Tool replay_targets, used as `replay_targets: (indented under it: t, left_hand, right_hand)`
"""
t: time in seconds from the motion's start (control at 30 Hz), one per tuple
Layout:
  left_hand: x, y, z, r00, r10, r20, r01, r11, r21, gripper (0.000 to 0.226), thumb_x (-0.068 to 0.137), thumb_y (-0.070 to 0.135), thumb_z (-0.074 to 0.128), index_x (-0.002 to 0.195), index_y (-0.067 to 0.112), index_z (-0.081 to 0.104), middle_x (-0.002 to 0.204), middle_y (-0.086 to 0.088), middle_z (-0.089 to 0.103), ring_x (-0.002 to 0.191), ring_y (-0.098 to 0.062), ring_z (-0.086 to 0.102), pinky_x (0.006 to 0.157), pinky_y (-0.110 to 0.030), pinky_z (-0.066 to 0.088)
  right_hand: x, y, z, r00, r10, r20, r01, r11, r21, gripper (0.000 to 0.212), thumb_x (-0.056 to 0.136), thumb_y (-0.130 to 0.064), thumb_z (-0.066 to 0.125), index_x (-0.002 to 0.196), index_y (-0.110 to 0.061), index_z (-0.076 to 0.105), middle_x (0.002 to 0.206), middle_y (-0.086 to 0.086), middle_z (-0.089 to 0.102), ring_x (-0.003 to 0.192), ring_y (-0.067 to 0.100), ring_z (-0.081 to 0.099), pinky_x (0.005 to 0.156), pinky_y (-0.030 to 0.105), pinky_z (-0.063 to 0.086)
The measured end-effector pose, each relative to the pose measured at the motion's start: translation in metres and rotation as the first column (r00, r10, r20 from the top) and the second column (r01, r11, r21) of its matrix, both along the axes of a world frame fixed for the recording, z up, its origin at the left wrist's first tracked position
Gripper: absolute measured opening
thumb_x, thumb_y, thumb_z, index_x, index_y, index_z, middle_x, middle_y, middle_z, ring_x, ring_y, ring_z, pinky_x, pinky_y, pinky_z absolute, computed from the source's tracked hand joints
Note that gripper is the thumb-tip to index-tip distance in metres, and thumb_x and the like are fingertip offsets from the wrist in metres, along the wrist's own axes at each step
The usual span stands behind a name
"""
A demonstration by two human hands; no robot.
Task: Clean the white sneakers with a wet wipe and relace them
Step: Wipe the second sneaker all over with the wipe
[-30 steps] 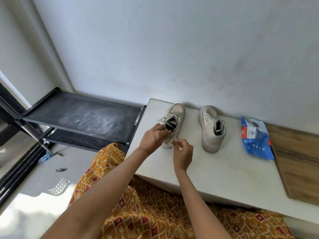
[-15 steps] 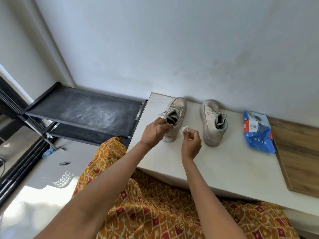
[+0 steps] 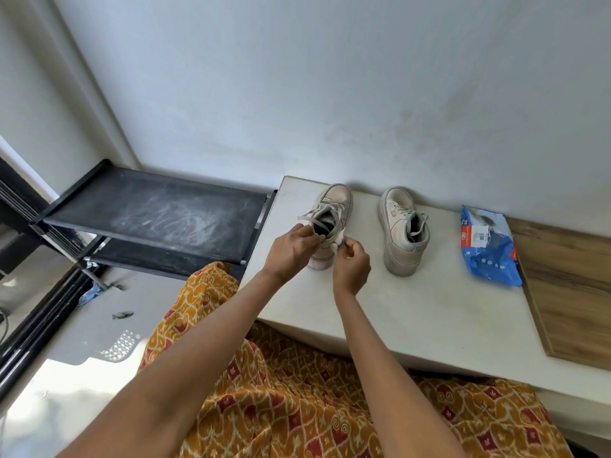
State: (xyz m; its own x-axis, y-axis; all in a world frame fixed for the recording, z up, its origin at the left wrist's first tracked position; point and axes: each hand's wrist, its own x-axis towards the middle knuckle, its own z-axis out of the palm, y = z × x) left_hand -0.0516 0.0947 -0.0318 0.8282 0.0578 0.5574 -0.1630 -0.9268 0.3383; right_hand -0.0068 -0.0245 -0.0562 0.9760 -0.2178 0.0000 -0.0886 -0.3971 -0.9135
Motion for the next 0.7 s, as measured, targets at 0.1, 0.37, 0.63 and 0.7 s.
replay_targets:
  t: [0.1,0.37,0.63,0.7]
  left_hand:
    - [-0.001,-0.003,0.006,0.998,-0.021,-0.052,0.026,0.995,0.1,0.019,0.08,0.019,0.063,0.097,0.017,0.071,0.079,-0.003,0.059,0.072,-0.026,0.058,0.038,-0.026,0.042]
    - [0.019,-0.024,0.031,0.945,0.078,-0.316,-0.028,0.987,0.161,0.018,0.09,0.016,0.053,0.086,0.006,0.067,0.097,-0.009,0.056,0.092,-0.032,0.05,0.052,-0.032,0.034]
    - [-0.017,0.012,0.026,0.975,0.044,-0.219,-0.152,0.849,-0.507,0.014,0.085,0.014,0.066,0.092,0.006,0.074,0.075,-0.002,0.049,0.064,-0.017,0.051,0.055,-0.02,0.035]
    - [-0.025,0.023,0.017,0.972,0.029,-0.233,-0.149,0.845,-0.514,0.015,0.085,0.015,0.067,0.094,0.005,0.073,0.079,-0.005,0.053,0.066,-0.016,0.054,0.062,-0.019,0.046]
  right_hand:
    - [-0.008,-0.007,-0.02,0.997,0.055,-0.062,-0.06,0.995,-0.085,0.018,0.088,-0.016,0.057,0.1,-0.019,0.07,0.096,0.011,0.069,0.096,0.031,0.059,0.068,0.03,0.04]
    - [-0.003,-0.027,0.001,1.0,-0.012,0.013,0.011,0.997,0.074,0.011,0.088,-0.02,0.062,0.095,-0.015,0.069,0.093,0.007,0.07,0.09,0.025,0.062,0.067,0.026,0.038]
    - [0.011,-0.039,0.048,0.957,0.125,0.261,-0.14,0.99,0.036,0.012,0.085,-0.011,0.059,0.091,-0.014,0.068,0.093,0.002,0.07,0.083,0.02,0.064,0.066,0.018,0.046]
    - [0.014,-0.035,0.051,0.933,0.231,0.275,-0.214,0.973,-0.091,0.016,0.084,-0.011,0.057,0.091,-0.017,0.07,0.091,0.001,0.07,0.086,0.022,0.064,0.069,0.03,0.051]
